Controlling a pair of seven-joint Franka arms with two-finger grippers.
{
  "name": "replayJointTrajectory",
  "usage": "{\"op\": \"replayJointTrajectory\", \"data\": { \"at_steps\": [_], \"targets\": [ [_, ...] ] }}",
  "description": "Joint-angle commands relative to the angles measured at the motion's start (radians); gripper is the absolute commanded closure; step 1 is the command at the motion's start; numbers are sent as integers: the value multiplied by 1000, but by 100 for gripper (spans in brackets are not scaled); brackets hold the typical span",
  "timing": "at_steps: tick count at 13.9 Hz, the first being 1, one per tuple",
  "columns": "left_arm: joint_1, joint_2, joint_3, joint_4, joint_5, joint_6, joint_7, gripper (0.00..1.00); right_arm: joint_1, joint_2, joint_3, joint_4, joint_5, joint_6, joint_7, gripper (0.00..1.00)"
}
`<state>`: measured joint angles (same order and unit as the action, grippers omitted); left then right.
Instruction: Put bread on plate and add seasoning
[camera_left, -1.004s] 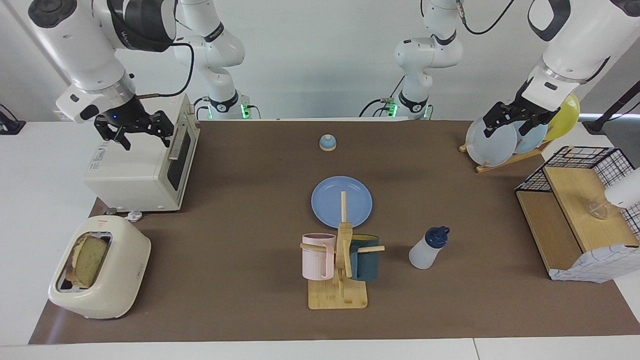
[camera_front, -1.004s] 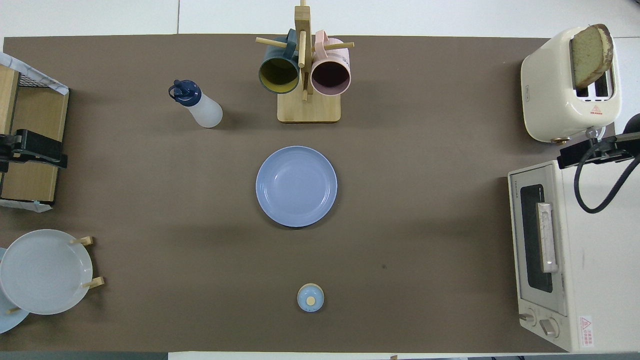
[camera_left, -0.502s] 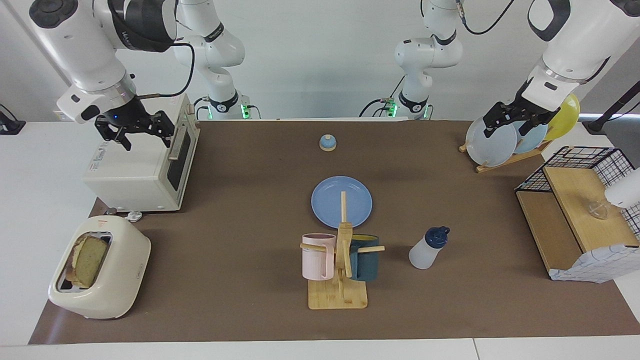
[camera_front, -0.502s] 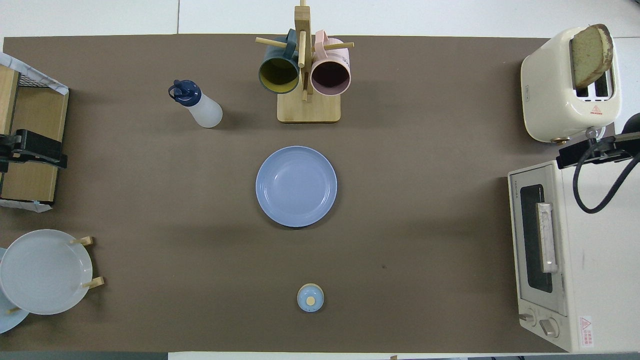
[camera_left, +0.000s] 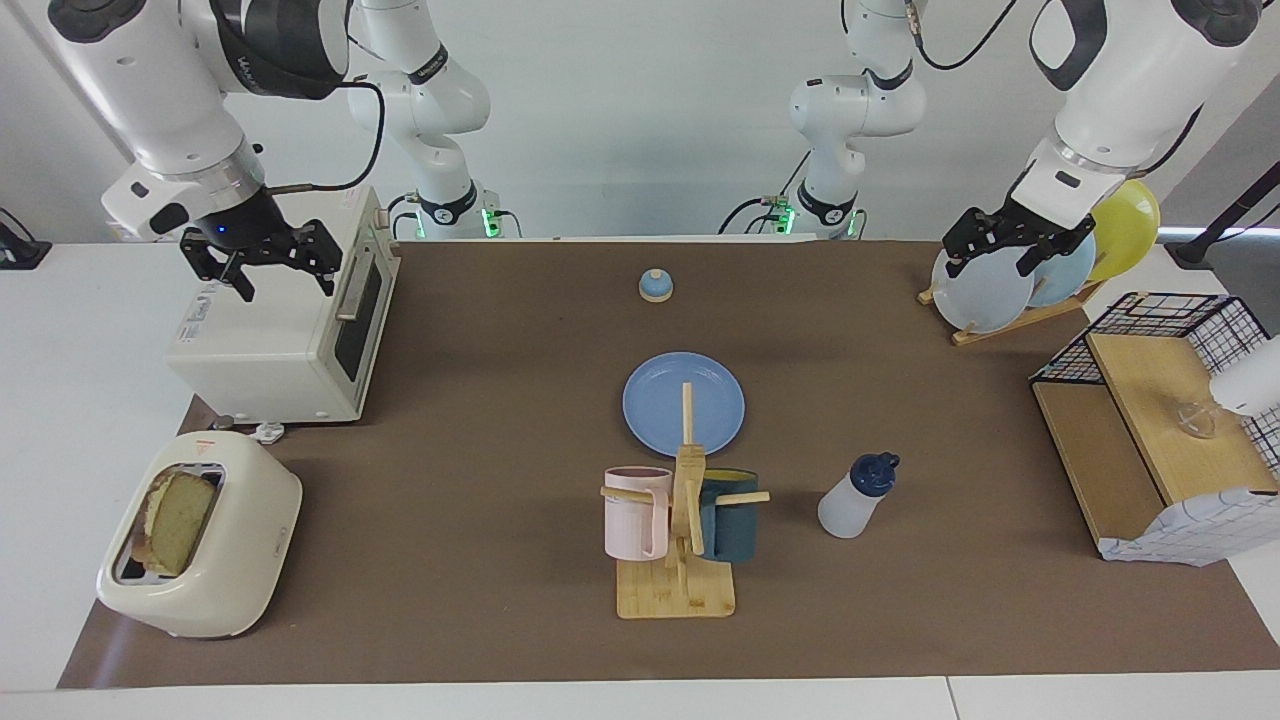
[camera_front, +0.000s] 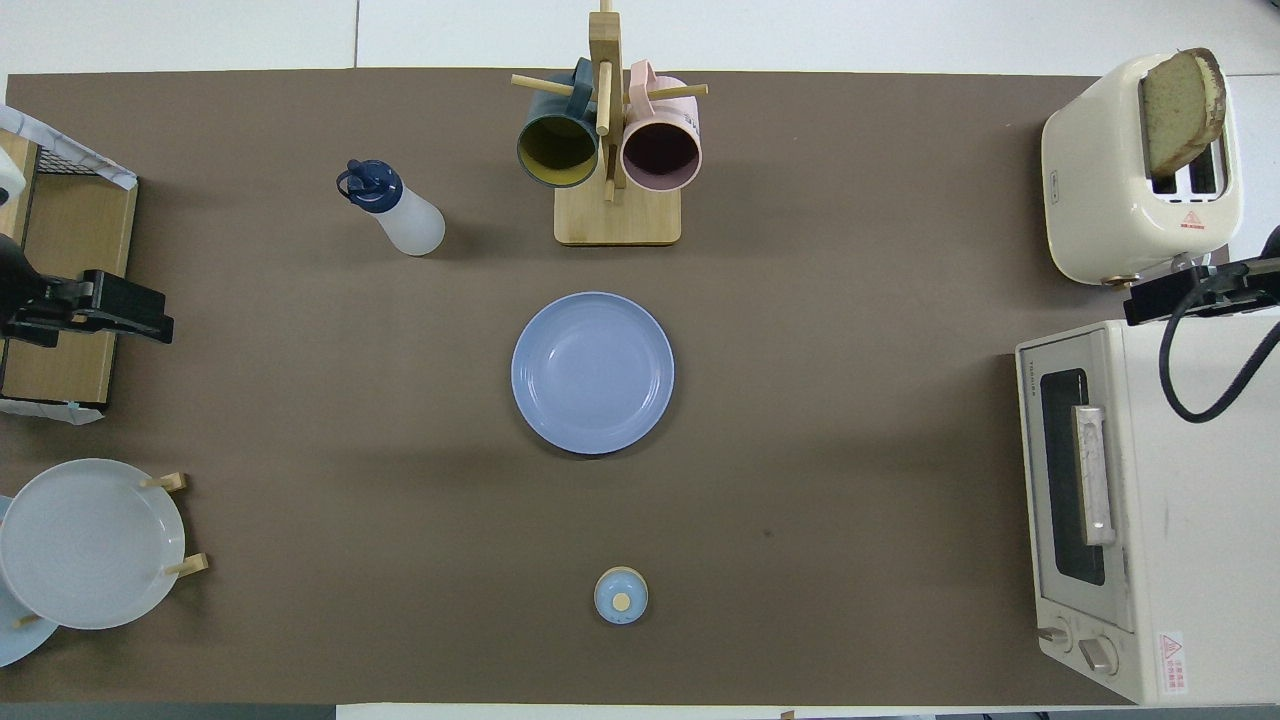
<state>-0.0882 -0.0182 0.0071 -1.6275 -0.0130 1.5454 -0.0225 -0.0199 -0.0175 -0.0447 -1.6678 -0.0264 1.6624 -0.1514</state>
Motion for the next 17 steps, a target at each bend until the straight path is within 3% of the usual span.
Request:
{"op": "replayJointTrajectory", "data": {
  "at_steps": [1,4,8,11,17],
  "targets": [
    [-16,-97,2,-187,-2,181,-17,0,-6,-4,3,-21,-24,139,-22,0],
    [-36,-166,1,-363,-4,445,-45,0,-32,17,2,-20,-41,284,-23,0],
    [-82,-190,1,-431,-4,556,-85,0,-69,105,0,-13,-64,480,-25,0],
    [-137,-221,2,-578,-4,787,-131,0,-104,178,2,-12,-84,609,-30,0],
    [-182,-226,2,-758,-2,1077,-132,0,-147,290,2,-7,-84,773,-51,5]
  ]
}}
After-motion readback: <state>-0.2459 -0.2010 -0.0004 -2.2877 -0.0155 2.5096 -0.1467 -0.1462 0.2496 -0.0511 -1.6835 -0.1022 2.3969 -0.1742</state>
